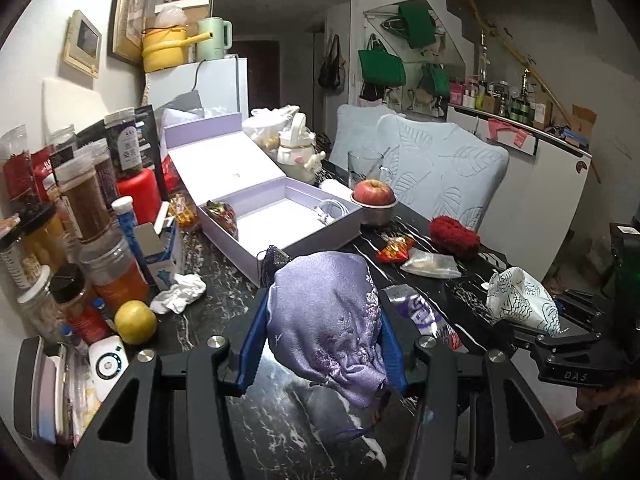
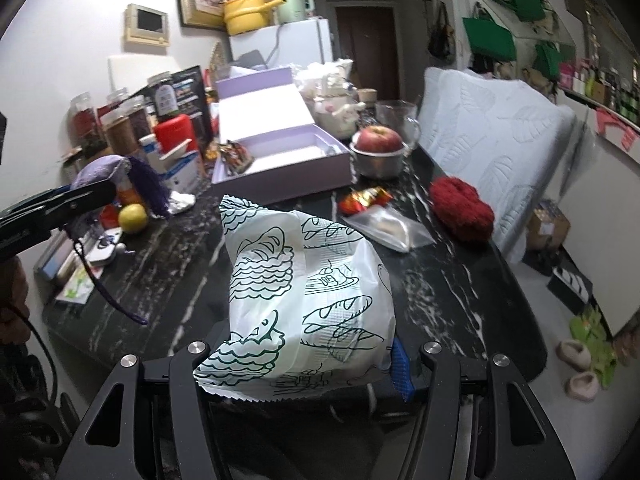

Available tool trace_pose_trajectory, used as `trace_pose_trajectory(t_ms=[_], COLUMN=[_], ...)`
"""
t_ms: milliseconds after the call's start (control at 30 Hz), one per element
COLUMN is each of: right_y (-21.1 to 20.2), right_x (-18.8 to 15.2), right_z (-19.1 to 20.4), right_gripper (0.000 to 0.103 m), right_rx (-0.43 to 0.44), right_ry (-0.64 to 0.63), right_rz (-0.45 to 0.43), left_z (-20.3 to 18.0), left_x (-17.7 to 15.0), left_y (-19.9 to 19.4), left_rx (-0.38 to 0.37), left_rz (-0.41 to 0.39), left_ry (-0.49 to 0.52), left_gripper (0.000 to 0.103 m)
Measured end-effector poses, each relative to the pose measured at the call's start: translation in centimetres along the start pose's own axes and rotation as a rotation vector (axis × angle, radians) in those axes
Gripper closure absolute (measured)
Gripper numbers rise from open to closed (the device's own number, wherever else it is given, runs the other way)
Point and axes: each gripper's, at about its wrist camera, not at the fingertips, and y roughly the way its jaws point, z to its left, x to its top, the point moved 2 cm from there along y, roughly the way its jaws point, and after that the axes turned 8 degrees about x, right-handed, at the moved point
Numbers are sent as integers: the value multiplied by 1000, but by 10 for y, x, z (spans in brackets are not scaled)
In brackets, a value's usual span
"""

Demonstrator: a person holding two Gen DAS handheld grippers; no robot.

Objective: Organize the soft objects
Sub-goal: 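Lift the purple pouch with the left tool while the right tool lifts the white snack bag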

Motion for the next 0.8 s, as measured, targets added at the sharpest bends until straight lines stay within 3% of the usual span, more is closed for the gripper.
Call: trace_pose_trajectory(t_ms=[367, 800], right_y=[7, 25], right_x=[40, 114], right_z=[19, 27], right_gripper=[44, 44], right_rx=[72, 134], right_ry=[-87, -154], right_rz=[-46, -111], left_z=[12, 31], left_x=[22, 80], left_y=[1, 36], left_rx=[41, 73], left_rz=[-39, -99], left_ry=[1, -2], left_gripper=[53, 53])
